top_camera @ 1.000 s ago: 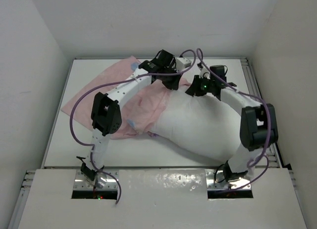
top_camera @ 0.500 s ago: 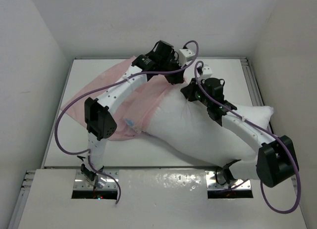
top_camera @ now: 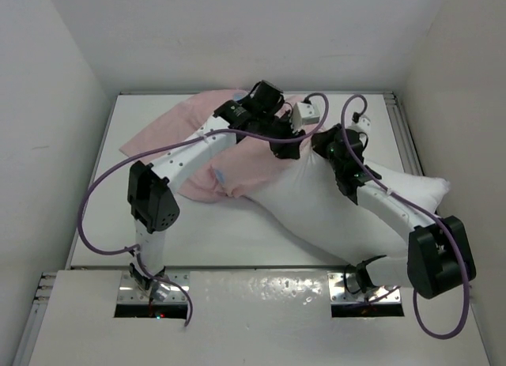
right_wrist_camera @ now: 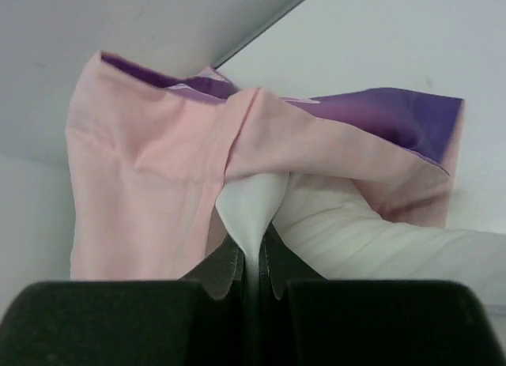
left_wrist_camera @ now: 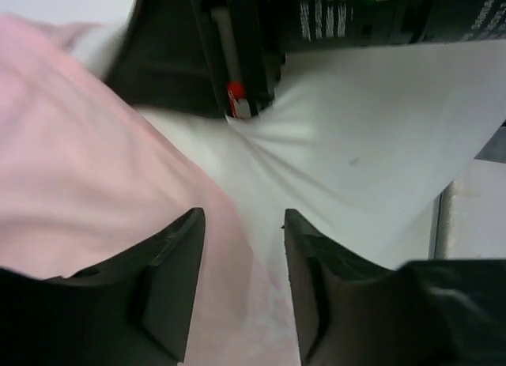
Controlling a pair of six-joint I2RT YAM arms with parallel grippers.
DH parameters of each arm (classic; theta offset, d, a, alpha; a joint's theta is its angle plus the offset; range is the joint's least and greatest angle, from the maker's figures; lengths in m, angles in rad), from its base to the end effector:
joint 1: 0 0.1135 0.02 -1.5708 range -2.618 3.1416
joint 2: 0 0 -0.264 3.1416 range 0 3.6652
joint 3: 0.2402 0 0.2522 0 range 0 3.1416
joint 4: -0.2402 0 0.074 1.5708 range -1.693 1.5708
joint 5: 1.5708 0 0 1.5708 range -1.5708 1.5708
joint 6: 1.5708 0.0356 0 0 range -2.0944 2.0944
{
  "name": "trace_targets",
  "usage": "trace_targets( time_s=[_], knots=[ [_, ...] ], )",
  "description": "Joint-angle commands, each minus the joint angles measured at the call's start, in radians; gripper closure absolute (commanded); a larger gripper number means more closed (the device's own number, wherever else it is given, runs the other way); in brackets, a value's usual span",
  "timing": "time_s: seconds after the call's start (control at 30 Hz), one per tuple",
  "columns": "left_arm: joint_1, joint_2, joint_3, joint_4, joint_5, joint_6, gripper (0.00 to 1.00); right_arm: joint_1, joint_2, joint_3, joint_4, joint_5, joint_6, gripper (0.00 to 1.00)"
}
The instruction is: Put the pillow into the pillowcase
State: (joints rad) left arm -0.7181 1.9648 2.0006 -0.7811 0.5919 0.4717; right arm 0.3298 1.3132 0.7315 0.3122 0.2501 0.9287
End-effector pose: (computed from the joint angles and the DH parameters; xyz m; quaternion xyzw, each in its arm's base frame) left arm 0.3183 -0.3045 0.3558 0.5879 0.6601 -0.3123 0.3480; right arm 0.2819 0.0872 0.2554 0.3051 0.7321 0.2735 0.5443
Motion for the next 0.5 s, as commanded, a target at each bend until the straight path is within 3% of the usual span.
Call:
trace_targets(
  time_s=[0.0,0.03,0.1,0.13,0.17,0.2,0.23,0.27,0.33,0.47],
  knots=[
    [-0.024,-0.061,-0.028,0.040,-0.033,-0.018,0.54,-0.031,-0.045,-0.018,0.052,0.175,0.137,1.00],
    [-0.020,-0.061,-0.017,0.049,-0.082,-0.028,0.35,-0.043,-0.036,-0.017,-0.005,0.175,0.147,1.00],
    [-0.003,-0.069,0.006,0.059,-0.151,-0.051,0.22,-0.089,-0.016,-0.012,-0.045,0.131,0.139,0.99],
    [0.005,-0.075,0.015,0.059,-0.167,-0.057,0.13,-0.110,0.019,0.000,-0.089,0.094,0.122,0.86],
    [0.015,-0.093,0.020,0.065,-0.185,-0.070,0.09,-0.153,0.041,0.040,-0.122,0.015,0.052,0.65],
    [0.040,-0.105,0.015,0.066,-0.231,-0.074,0.06,-0.172,0.066,0.075,-0.160,-0.026,0.000,0.22],
    [0.049,-0.118,0.006,0.065,-0.253,-0.074,0.02,-0.190,0.093,0.113,-0.274,-0.056,-0.048,0.07],
    [0.072,-0.147,-0.025,0.062,-0.276,-0.076,0.00,-0.211,0.142,0.212,-0.356,-0.084,-0.150,0.01],
    [0.097,-0.176,-0.069,0.052,-0.328,-0.073,0.00,-0.224,0.181,0.310,-0.571,-0.090,-0.243,0.01],
    [0.126,-0.283,-0.253,0.043,-0.386,-0.050,0.00,-0.230,0.172,0.442,-0.720,-0.103,-0.413,0.01]
  ],
)
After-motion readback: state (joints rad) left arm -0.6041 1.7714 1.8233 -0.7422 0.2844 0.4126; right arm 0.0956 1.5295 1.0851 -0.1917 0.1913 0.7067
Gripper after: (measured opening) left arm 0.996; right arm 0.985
